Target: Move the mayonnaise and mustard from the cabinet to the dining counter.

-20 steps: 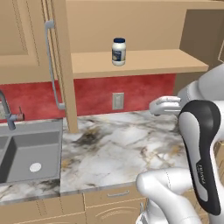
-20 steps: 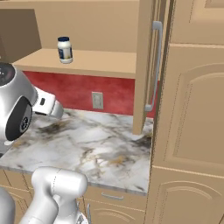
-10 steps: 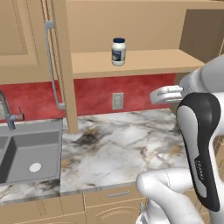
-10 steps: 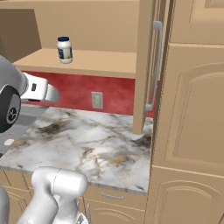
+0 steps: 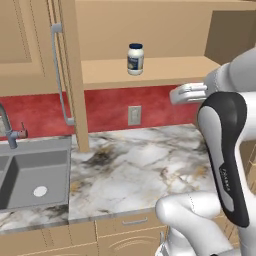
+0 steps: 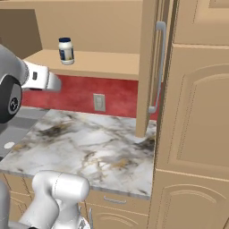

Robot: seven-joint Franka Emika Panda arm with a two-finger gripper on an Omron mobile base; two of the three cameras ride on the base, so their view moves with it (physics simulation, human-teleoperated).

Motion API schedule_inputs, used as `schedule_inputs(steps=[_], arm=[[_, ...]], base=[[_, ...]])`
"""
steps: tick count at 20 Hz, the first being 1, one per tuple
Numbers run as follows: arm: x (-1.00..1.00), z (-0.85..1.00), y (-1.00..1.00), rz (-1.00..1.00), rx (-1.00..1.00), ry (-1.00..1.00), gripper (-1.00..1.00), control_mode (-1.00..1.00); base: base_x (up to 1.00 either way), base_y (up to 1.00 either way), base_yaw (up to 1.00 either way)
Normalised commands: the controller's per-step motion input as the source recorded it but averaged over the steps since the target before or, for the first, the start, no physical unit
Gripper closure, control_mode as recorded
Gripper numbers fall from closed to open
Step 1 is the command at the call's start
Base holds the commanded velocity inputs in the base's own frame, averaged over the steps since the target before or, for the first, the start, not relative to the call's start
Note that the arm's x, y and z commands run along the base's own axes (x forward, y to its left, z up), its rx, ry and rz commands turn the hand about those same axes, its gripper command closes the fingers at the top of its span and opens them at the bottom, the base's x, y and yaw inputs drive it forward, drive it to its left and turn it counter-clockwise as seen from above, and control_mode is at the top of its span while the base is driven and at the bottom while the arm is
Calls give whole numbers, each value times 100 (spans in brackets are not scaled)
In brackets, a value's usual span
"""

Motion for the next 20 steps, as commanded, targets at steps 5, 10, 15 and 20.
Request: schedule_inputs(steps=[5, 10, 15, 20], arm=[[31, 16, 0, 0, 0, -9, -100, -100], [30, 7, 0, 0, 0, -20, -100, -100], [21, 35, 1, 0, 2, -5, -100, -100], [23, 36, 10, 0, 0, 0, -100, -100]], base=[[0, 0, 0], [0, 0, 0], [0, 0, 0], [0, 0, 0]])
